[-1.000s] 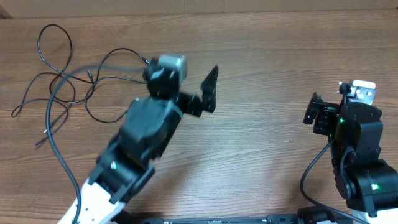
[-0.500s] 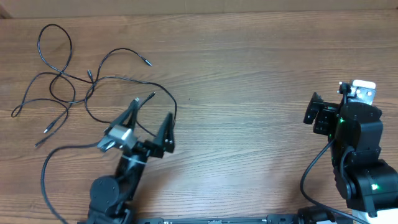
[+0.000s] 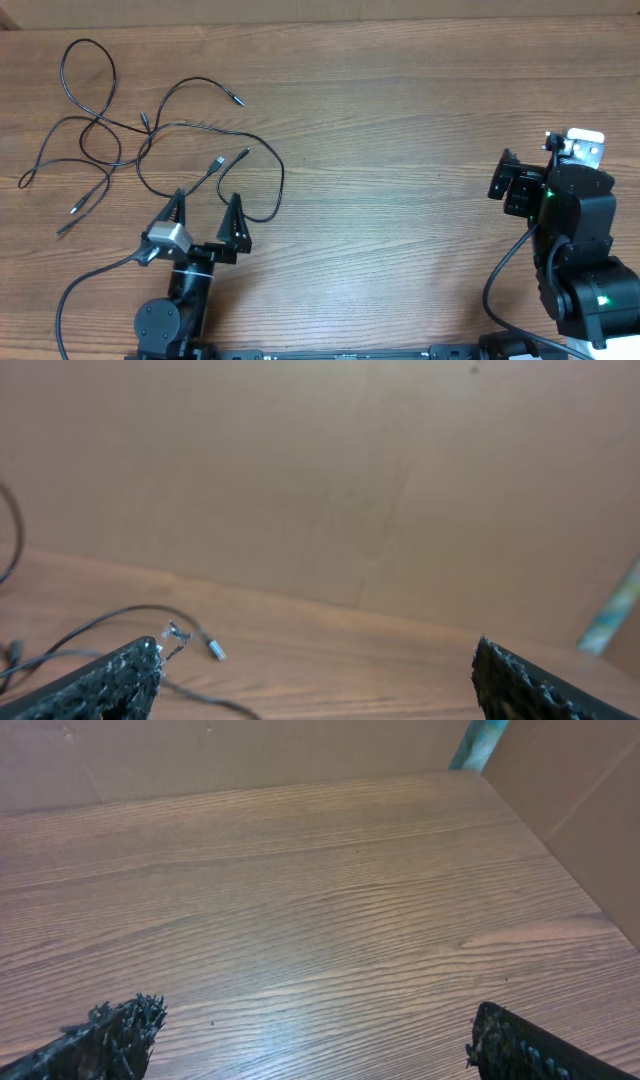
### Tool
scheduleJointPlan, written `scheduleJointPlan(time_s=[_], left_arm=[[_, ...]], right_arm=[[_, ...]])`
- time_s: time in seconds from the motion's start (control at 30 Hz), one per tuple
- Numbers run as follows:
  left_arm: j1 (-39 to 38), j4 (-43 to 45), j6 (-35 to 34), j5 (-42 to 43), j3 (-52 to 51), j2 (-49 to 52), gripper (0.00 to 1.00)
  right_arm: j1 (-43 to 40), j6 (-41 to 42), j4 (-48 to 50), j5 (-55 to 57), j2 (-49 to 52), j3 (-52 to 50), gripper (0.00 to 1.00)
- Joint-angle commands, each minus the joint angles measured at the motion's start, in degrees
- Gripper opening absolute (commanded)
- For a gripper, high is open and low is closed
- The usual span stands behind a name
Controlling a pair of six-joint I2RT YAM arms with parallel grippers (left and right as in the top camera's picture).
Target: Untangle cables
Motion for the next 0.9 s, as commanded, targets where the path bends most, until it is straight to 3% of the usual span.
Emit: scheduleJointPlan(time_s=[0.0,0.3,0.5,0.87], left_arm=[[1.73,-2.51,-0.57,1.07,-2.43,-3.8,0.99],[3.69,-9.7,-0.26,1.44,-5.01,-8.33,1.0],[3.78,-16.06,4.37,1.77,-5.01,-8.33,1.0],[3.78,-16.02,13.62,2.67,-5.01,-8.33,0.99]], right_arm=[[-0.13,0.37,0.26,0.11,-0.09,1.62,1.0],[-0.13,0.37,0.26,0.11,-0.09,1.62,1.0],[-0.13,0.37,0.26,0.11,-0.09,1.62,1.0],[-0.13,0.37,0.26,0.11,-0.09,1.62,1.0]])
